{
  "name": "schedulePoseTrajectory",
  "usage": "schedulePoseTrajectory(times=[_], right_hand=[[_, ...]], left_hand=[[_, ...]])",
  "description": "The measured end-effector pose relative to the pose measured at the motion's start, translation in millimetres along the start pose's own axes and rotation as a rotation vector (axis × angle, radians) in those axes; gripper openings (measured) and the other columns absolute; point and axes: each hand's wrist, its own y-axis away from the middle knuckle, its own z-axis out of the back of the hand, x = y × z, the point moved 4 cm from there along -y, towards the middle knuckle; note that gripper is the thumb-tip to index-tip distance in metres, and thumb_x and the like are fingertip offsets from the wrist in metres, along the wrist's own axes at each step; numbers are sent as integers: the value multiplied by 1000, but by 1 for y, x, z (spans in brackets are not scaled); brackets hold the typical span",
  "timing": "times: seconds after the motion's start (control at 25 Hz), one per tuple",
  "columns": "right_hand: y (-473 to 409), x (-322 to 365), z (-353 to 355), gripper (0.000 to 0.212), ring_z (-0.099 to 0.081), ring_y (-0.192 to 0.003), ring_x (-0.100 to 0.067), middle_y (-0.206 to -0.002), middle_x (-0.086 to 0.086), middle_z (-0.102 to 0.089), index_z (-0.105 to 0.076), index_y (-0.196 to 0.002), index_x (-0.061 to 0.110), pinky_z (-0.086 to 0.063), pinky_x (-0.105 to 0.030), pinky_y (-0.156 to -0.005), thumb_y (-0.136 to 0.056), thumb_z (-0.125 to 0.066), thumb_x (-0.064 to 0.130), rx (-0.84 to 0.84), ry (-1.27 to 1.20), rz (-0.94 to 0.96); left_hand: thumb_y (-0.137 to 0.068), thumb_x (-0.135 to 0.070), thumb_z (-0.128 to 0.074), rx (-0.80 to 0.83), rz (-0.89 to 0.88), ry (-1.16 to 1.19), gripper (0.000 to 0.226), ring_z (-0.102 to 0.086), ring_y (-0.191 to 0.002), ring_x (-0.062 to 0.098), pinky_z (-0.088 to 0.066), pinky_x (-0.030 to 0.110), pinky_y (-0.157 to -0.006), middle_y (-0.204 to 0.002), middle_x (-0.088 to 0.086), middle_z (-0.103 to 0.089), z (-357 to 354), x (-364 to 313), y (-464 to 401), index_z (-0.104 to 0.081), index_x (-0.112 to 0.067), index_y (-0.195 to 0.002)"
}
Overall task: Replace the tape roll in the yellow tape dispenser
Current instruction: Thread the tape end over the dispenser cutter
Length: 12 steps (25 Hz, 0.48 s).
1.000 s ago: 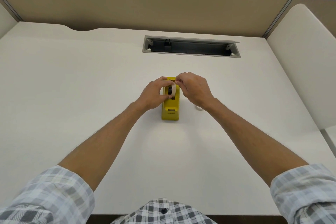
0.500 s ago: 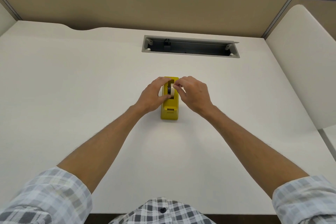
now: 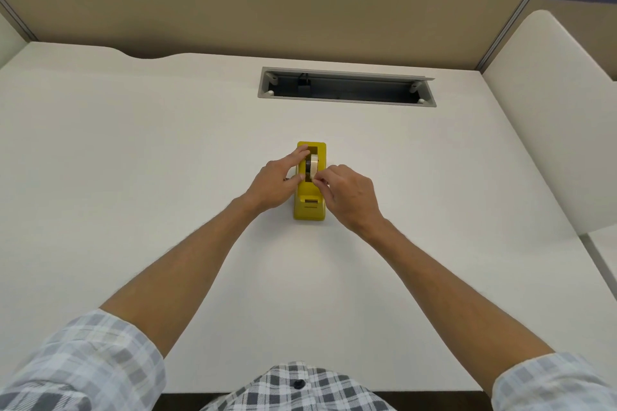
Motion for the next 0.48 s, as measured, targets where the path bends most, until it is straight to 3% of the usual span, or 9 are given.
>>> schedulePoseTrajectory(times=[0.32,0.48], right_hand=[[6,5,-1,20,-65,-83,-21,-87,-1,-73,-71,-95,14,-49,-35,-57,-98,-55,25,-9,11,-13],[15,11,3,11,-66,-74,-21,-79,0,-73,-73,-88,14,-35,-25,-50,-92,-65,20,-77,19,3]], left_hand=[[-97,-15,-54,-9,11,41,55,-36,-143,17,-45,42,-107,-157,-14,-32,-1,3,0,-38,-26,-148],[-97,-18,-54,-7,10,33,55,-36,-143,18,-44,45,-107,-157,-14,-31,-2,4,-1,-37,-28,-148]])
